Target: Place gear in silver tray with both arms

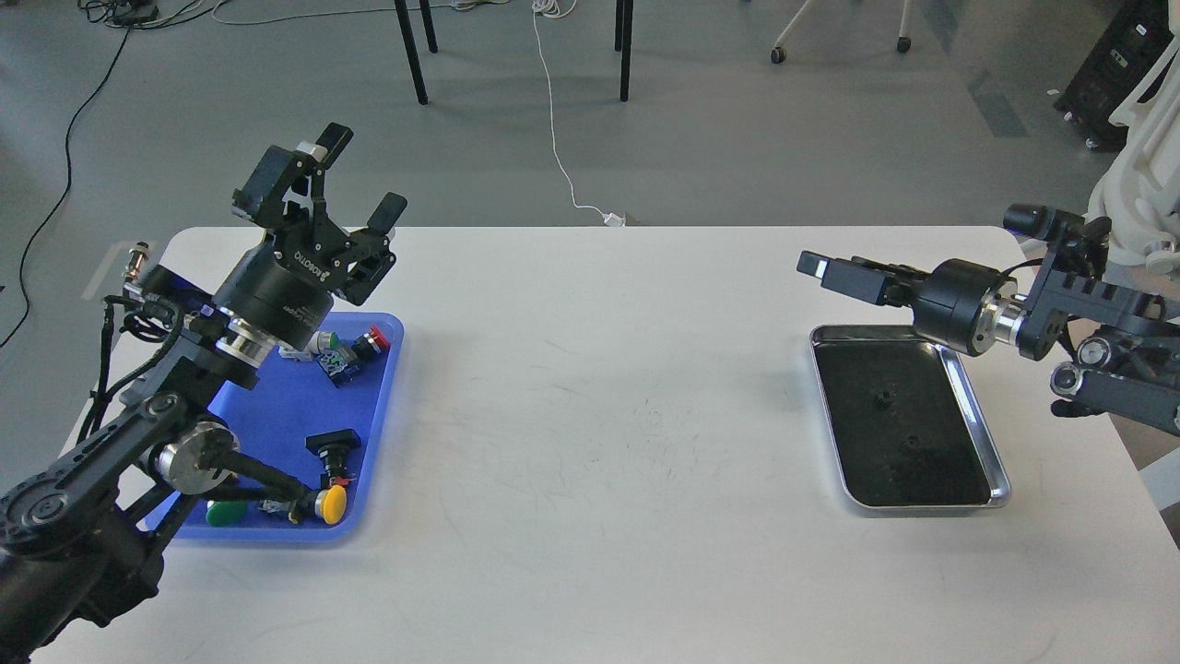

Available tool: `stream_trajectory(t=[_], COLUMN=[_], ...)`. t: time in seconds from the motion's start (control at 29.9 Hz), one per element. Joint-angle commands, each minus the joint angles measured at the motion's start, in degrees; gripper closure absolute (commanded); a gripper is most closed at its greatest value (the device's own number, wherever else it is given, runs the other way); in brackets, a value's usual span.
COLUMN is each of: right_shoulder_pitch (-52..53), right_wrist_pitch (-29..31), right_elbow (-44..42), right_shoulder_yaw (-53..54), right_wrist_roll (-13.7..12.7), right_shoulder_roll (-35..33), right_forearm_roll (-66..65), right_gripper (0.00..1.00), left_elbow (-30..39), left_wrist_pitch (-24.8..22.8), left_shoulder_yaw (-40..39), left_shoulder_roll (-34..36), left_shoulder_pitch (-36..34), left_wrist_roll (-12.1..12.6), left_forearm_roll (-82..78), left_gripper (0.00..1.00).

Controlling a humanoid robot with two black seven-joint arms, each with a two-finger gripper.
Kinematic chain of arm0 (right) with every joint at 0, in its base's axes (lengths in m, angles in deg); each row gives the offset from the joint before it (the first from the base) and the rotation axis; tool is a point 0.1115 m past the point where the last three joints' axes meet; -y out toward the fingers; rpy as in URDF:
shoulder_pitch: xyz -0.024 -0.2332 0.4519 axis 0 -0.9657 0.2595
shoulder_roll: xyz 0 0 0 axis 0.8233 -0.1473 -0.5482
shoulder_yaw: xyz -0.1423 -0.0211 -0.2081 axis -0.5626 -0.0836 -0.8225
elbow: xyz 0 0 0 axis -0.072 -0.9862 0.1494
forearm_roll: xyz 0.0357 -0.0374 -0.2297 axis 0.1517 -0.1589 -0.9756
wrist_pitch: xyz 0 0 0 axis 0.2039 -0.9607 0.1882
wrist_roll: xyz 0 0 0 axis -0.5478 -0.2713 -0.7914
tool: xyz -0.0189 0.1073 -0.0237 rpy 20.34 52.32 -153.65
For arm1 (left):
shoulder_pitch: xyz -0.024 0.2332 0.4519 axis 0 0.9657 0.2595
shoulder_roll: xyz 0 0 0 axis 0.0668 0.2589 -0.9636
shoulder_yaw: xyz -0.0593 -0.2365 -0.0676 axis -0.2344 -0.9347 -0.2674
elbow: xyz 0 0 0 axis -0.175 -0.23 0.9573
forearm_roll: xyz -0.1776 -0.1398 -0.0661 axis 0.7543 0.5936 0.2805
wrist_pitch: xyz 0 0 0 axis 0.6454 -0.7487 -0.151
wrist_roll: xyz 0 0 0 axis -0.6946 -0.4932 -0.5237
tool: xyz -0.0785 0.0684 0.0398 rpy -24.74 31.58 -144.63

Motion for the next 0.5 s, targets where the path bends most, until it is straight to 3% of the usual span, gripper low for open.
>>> stream_trajectory(t=[0.0,0.17,0.3,0.33,0.47], right_shoulder_pitch=[-6.7,-14.7,-19.9,-21.1,-23.4], right_wrist_pitch=[0.2,0.2,0.2,0.2,0.2], right_elbow=[0.5,0.7,1.8,1.8,1.8], right_shoulder_yaw=[10.8,21.4,27.2,28.1,29.6], right_wrist_roll=[0.0,0.0,0.0,0.0,0.0], right_shoulder_roll=[3.7,8.2,10.9,11.6,13.7], right_forearm_roll=[17.9,33.7,36.3,36.1,35.5], right_gripper=[0.04,0.03,0.01,0.01,0.01], left_elbow=[-0.6,-1.4,-2.4,-2.8,-3.8], left_wrist_pitch=[1.1,4.4,4.0,3.9,3.9], left_shoulder_yaw=[-0.6,-0.8,-2.5,-3.3,-5.2], left_shoulder_roll=[-2.4,-5.3,-7.8,-8.0,-9.1], left_shoulder_pitch=[0.4,2.8,3.9,4.4,5.0], left_wrist_roll=[0.0,0.0,10.1,11.3,11.4], left_forearm_roll=[-0.1,-0.1,0.1,0.1,0.2], left_gripper=[0.02,0.02,0.02,0.02,0.02])
